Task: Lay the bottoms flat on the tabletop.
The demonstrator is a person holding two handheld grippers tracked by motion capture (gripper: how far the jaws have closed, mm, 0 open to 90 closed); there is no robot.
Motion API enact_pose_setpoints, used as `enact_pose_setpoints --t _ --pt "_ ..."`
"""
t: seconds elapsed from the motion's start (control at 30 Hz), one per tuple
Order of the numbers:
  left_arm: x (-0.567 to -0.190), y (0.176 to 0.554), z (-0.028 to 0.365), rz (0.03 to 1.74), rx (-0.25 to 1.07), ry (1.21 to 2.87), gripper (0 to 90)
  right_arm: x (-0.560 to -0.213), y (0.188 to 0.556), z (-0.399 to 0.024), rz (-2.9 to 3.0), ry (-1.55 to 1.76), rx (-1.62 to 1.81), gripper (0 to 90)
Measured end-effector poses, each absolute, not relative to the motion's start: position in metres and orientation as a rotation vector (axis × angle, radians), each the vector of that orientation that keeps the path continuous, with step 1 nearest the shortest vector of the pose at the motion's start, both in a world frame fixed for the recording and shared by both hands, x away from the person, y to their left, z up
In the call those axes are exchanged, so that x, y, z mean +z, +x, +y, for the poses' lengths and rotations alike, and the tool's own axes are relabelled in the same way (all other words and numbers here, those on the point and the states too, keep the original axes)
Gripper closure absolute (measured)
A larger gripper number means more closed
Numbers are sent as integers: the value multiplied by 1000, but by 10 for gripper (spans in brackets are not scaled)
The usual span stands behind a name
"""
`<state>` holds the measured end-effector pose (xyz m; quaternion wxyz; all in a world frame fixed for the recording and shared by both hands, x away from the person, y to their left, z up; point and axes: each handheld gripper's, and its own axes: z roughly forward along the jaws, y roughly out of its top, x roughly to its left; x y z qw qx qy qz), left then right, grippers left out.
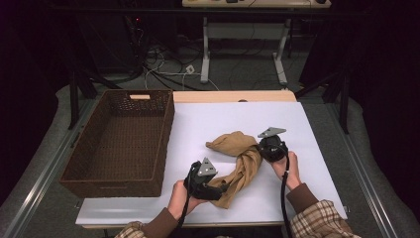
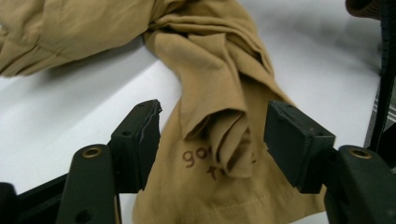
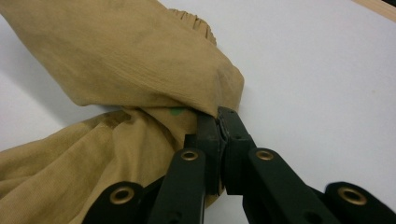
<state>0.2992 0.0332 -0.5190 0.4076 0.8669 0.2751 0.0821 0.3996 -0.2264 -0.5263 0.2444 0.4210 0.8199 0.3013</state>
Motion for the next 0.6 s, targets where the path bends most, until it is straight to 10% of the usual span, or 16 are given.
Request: enact_pose_setpoints --t 0.6 --pt "-545 313 23 654 247 2239 854 -526 399 -227 2227 1154 842 886"
